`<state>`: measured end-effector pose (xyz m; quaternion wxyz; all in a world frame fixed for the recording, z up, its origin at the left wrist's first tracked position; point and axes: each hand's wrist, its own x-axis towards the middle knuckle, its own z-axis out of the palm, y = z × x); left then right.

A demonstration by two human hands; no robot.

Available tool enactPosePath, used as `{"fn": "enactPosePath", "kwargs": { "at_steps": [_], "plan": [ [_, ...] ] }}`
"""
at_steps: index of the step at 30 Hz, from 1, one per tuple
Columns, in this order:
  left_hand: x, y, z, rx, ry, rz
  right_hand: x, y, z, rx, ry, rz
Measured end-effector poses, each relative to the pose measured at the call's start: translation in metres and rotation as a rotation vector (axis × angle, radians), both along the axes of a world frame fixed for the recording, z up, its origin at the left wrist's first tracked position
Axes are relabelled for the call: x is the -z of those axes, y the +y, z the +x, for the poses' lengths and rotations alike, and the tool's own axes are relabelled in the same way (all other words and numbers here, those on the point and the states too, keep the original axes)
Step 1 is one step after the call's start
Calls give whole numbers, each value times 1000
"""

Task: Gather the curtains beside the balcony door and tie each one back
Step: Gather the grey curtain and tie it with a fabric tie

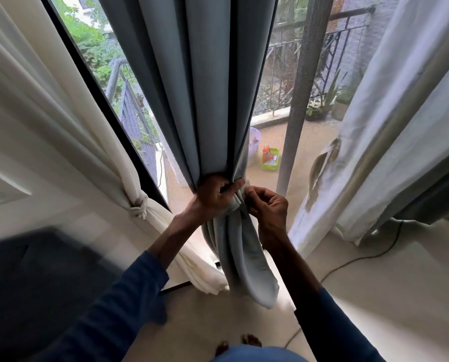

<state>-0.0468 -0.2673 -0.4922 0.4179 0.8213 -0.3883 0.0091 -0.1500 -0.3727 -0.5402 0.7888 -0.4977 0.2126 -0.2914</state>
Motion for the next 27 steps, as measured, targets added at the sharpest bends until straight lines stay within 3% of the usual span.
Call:
{"fn": "enactPosePath", "kwargs": {
  "at_steps": [7,11,14,18,22,27],
  "plan": [
    [-12,18,-6,121,300,52,4,3,5,81,56,-157],
    [-17,28,-9,60,353,38,6,9,9,128,98,-174],
    [-30,41,-17,113,234,34,5,12,11,198,135,-264],
    [-53,42,-35,301,-60,20,-1,19,10,234,98,-364],
    [-52,27,-32,325,-64,18,4,21,9,179,104,-468],
    [-48,23,-21,271,-219,76,7,13,5,18,22,-300]
  ]
}}
